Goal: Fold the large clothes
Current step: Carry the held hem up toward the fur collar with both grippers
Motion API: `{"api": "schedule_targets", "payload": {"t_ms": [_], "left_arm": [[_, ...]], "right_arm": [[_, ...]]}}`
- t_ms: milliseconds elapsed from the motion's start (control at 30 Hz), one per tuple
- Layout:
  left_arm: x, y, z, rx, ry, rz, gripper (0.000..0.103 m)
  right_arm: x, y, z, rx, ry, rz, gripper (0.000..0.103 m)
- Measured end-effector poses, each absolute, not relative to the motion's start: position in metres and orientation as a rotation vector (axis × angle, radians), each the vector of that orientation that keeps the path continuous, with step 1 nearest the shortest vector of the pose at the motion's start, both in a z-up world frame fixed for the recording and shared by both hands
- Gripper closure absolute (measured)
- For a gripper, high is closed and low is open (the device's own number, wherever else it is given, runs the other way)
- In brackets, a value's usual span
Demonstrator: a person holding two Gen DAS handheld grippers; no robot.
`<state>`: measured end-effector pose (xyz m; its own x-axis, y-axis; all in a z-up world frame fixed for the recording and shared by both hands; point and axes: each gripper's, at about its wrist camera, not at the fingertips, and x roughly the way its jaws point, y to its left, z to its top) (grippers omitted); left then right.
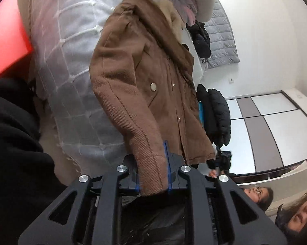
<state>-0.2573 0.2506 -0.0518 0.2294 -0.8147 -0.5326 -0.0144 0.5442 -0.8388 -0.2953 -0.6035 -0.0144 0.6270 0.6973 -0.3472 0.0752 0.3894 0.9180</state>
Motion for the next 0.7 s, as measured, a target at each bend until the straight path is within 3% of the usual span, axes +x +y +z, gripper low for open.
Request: {"api": "schedule_targets", "payload": {"t_ms": [100,300,333,367,400,500,700], "left_arm": [[-0.258,0.250,-0.056,-0.829,1.249,-0.643,0.080],[-0.259,0.262,-0.067,-0.844,1.257,-0.565,0.077],[-0.259,0.261,-0.070,-0.847,1.256,-0.558,0.077],[-0.259,0.259,-0.070,-0.846,1.250,-0.562,0.077],[-0.260,0.258,-0.069,-0.842,1.237,-0.566,0.078],[-0.263,0.253,-0.056,-0.823,1.176,-0.587,0.089],[-0.273,0.250,0.010,-0.787,1.019,-0.625,0.091]], "right_arm": [[-0.300,-0.608,-0.024,1.149,0.842,0.462,0.041],[-0.291,-0.609,-0.031,1.230,0.866,0.468,0.038],[-0.289,-0.606,-0.036,1.222,0.871,0.477,0.041],[-0.287,-0.602,-0.037,1.218,0.867,0.493,0.054],[-0.286,-0.598,-0.040,1.230,0.860,0.509,0.083],[-0.291,-0.596,-0.039,1.271,0.767,0.484,0.087],[-0.303,-0.583,0.001,1.310,0.516,0.596,0.089]]}}
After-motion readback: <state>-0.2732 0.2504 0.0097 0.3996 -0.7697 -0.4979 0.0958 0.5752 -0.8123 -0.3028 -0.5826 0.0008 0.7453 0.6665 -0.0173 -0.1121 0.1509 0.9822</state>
